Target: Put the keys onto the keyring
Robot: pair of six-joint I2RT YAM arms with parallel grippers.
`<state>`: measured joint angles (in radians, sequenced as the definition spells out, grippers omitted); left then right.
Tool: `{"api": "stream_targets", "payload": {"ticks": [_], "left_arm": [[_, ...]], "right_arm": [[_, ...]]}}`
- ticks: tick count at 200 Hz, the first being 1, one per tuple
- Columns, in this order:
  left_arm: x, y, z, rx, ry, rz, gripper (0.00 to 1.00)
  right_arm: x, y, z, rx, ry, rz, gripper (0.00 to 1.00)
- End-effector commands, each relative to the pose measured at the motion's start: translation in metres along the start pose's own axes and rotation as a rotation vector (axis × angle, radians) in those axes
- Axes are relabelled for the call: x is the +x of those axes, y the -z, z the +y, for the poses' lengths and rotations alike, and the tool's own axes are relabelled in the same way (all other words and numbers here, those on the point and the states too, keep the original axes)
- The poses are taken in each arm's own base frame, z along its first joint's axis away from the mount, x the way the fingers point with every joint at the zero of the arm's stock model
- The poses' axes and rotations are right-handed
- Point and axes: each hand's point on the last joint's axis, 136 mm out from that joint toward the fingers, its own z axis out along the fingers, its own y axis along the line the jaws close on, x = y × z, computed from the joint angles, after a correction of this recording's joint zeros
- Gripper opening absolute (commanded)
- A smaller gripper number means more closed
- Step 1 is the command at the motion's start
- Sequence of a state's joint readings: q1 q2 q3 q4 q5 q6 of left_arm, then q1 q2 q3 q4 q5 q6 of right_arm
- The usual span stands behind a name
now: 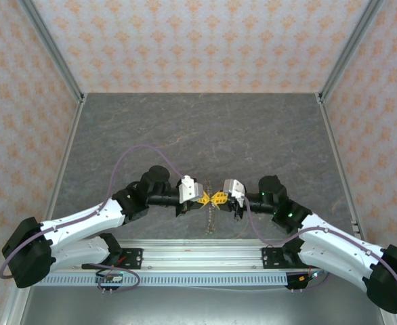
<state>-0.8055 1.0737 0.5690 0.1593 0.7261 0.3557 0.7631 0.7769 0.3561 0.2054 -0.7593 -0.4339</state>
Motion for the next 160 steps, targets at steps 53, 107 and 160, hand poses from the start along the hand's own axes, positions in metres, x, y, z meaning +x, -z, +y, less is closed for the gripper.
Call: {"api": "stream_targets", "payload": {"ticks": [53, 107, 160], "left_arm": [[0.0000, 0.0023, -0.0063, 0.020, -0.001, -0.006, 0.00], [-0.0003, 0.0004, -0.0071, 0.032, -0.005, -0.008, 0.00], [-0.0039, -0.0005, -0.0069, 0.037, -0.004, -0.011, 0.00]], "right_arm": [[0.0009, 0.0010, -0.0054, 0.035, -0.052, -0.015, 0.00], [0.0010, 0.0007, -0.0059, 0.036, -0.045, -0.009, 0.00], [0.0027, 0.0008, -0.0043, 0.027, -0.033, 0.002, 0.04]]}}
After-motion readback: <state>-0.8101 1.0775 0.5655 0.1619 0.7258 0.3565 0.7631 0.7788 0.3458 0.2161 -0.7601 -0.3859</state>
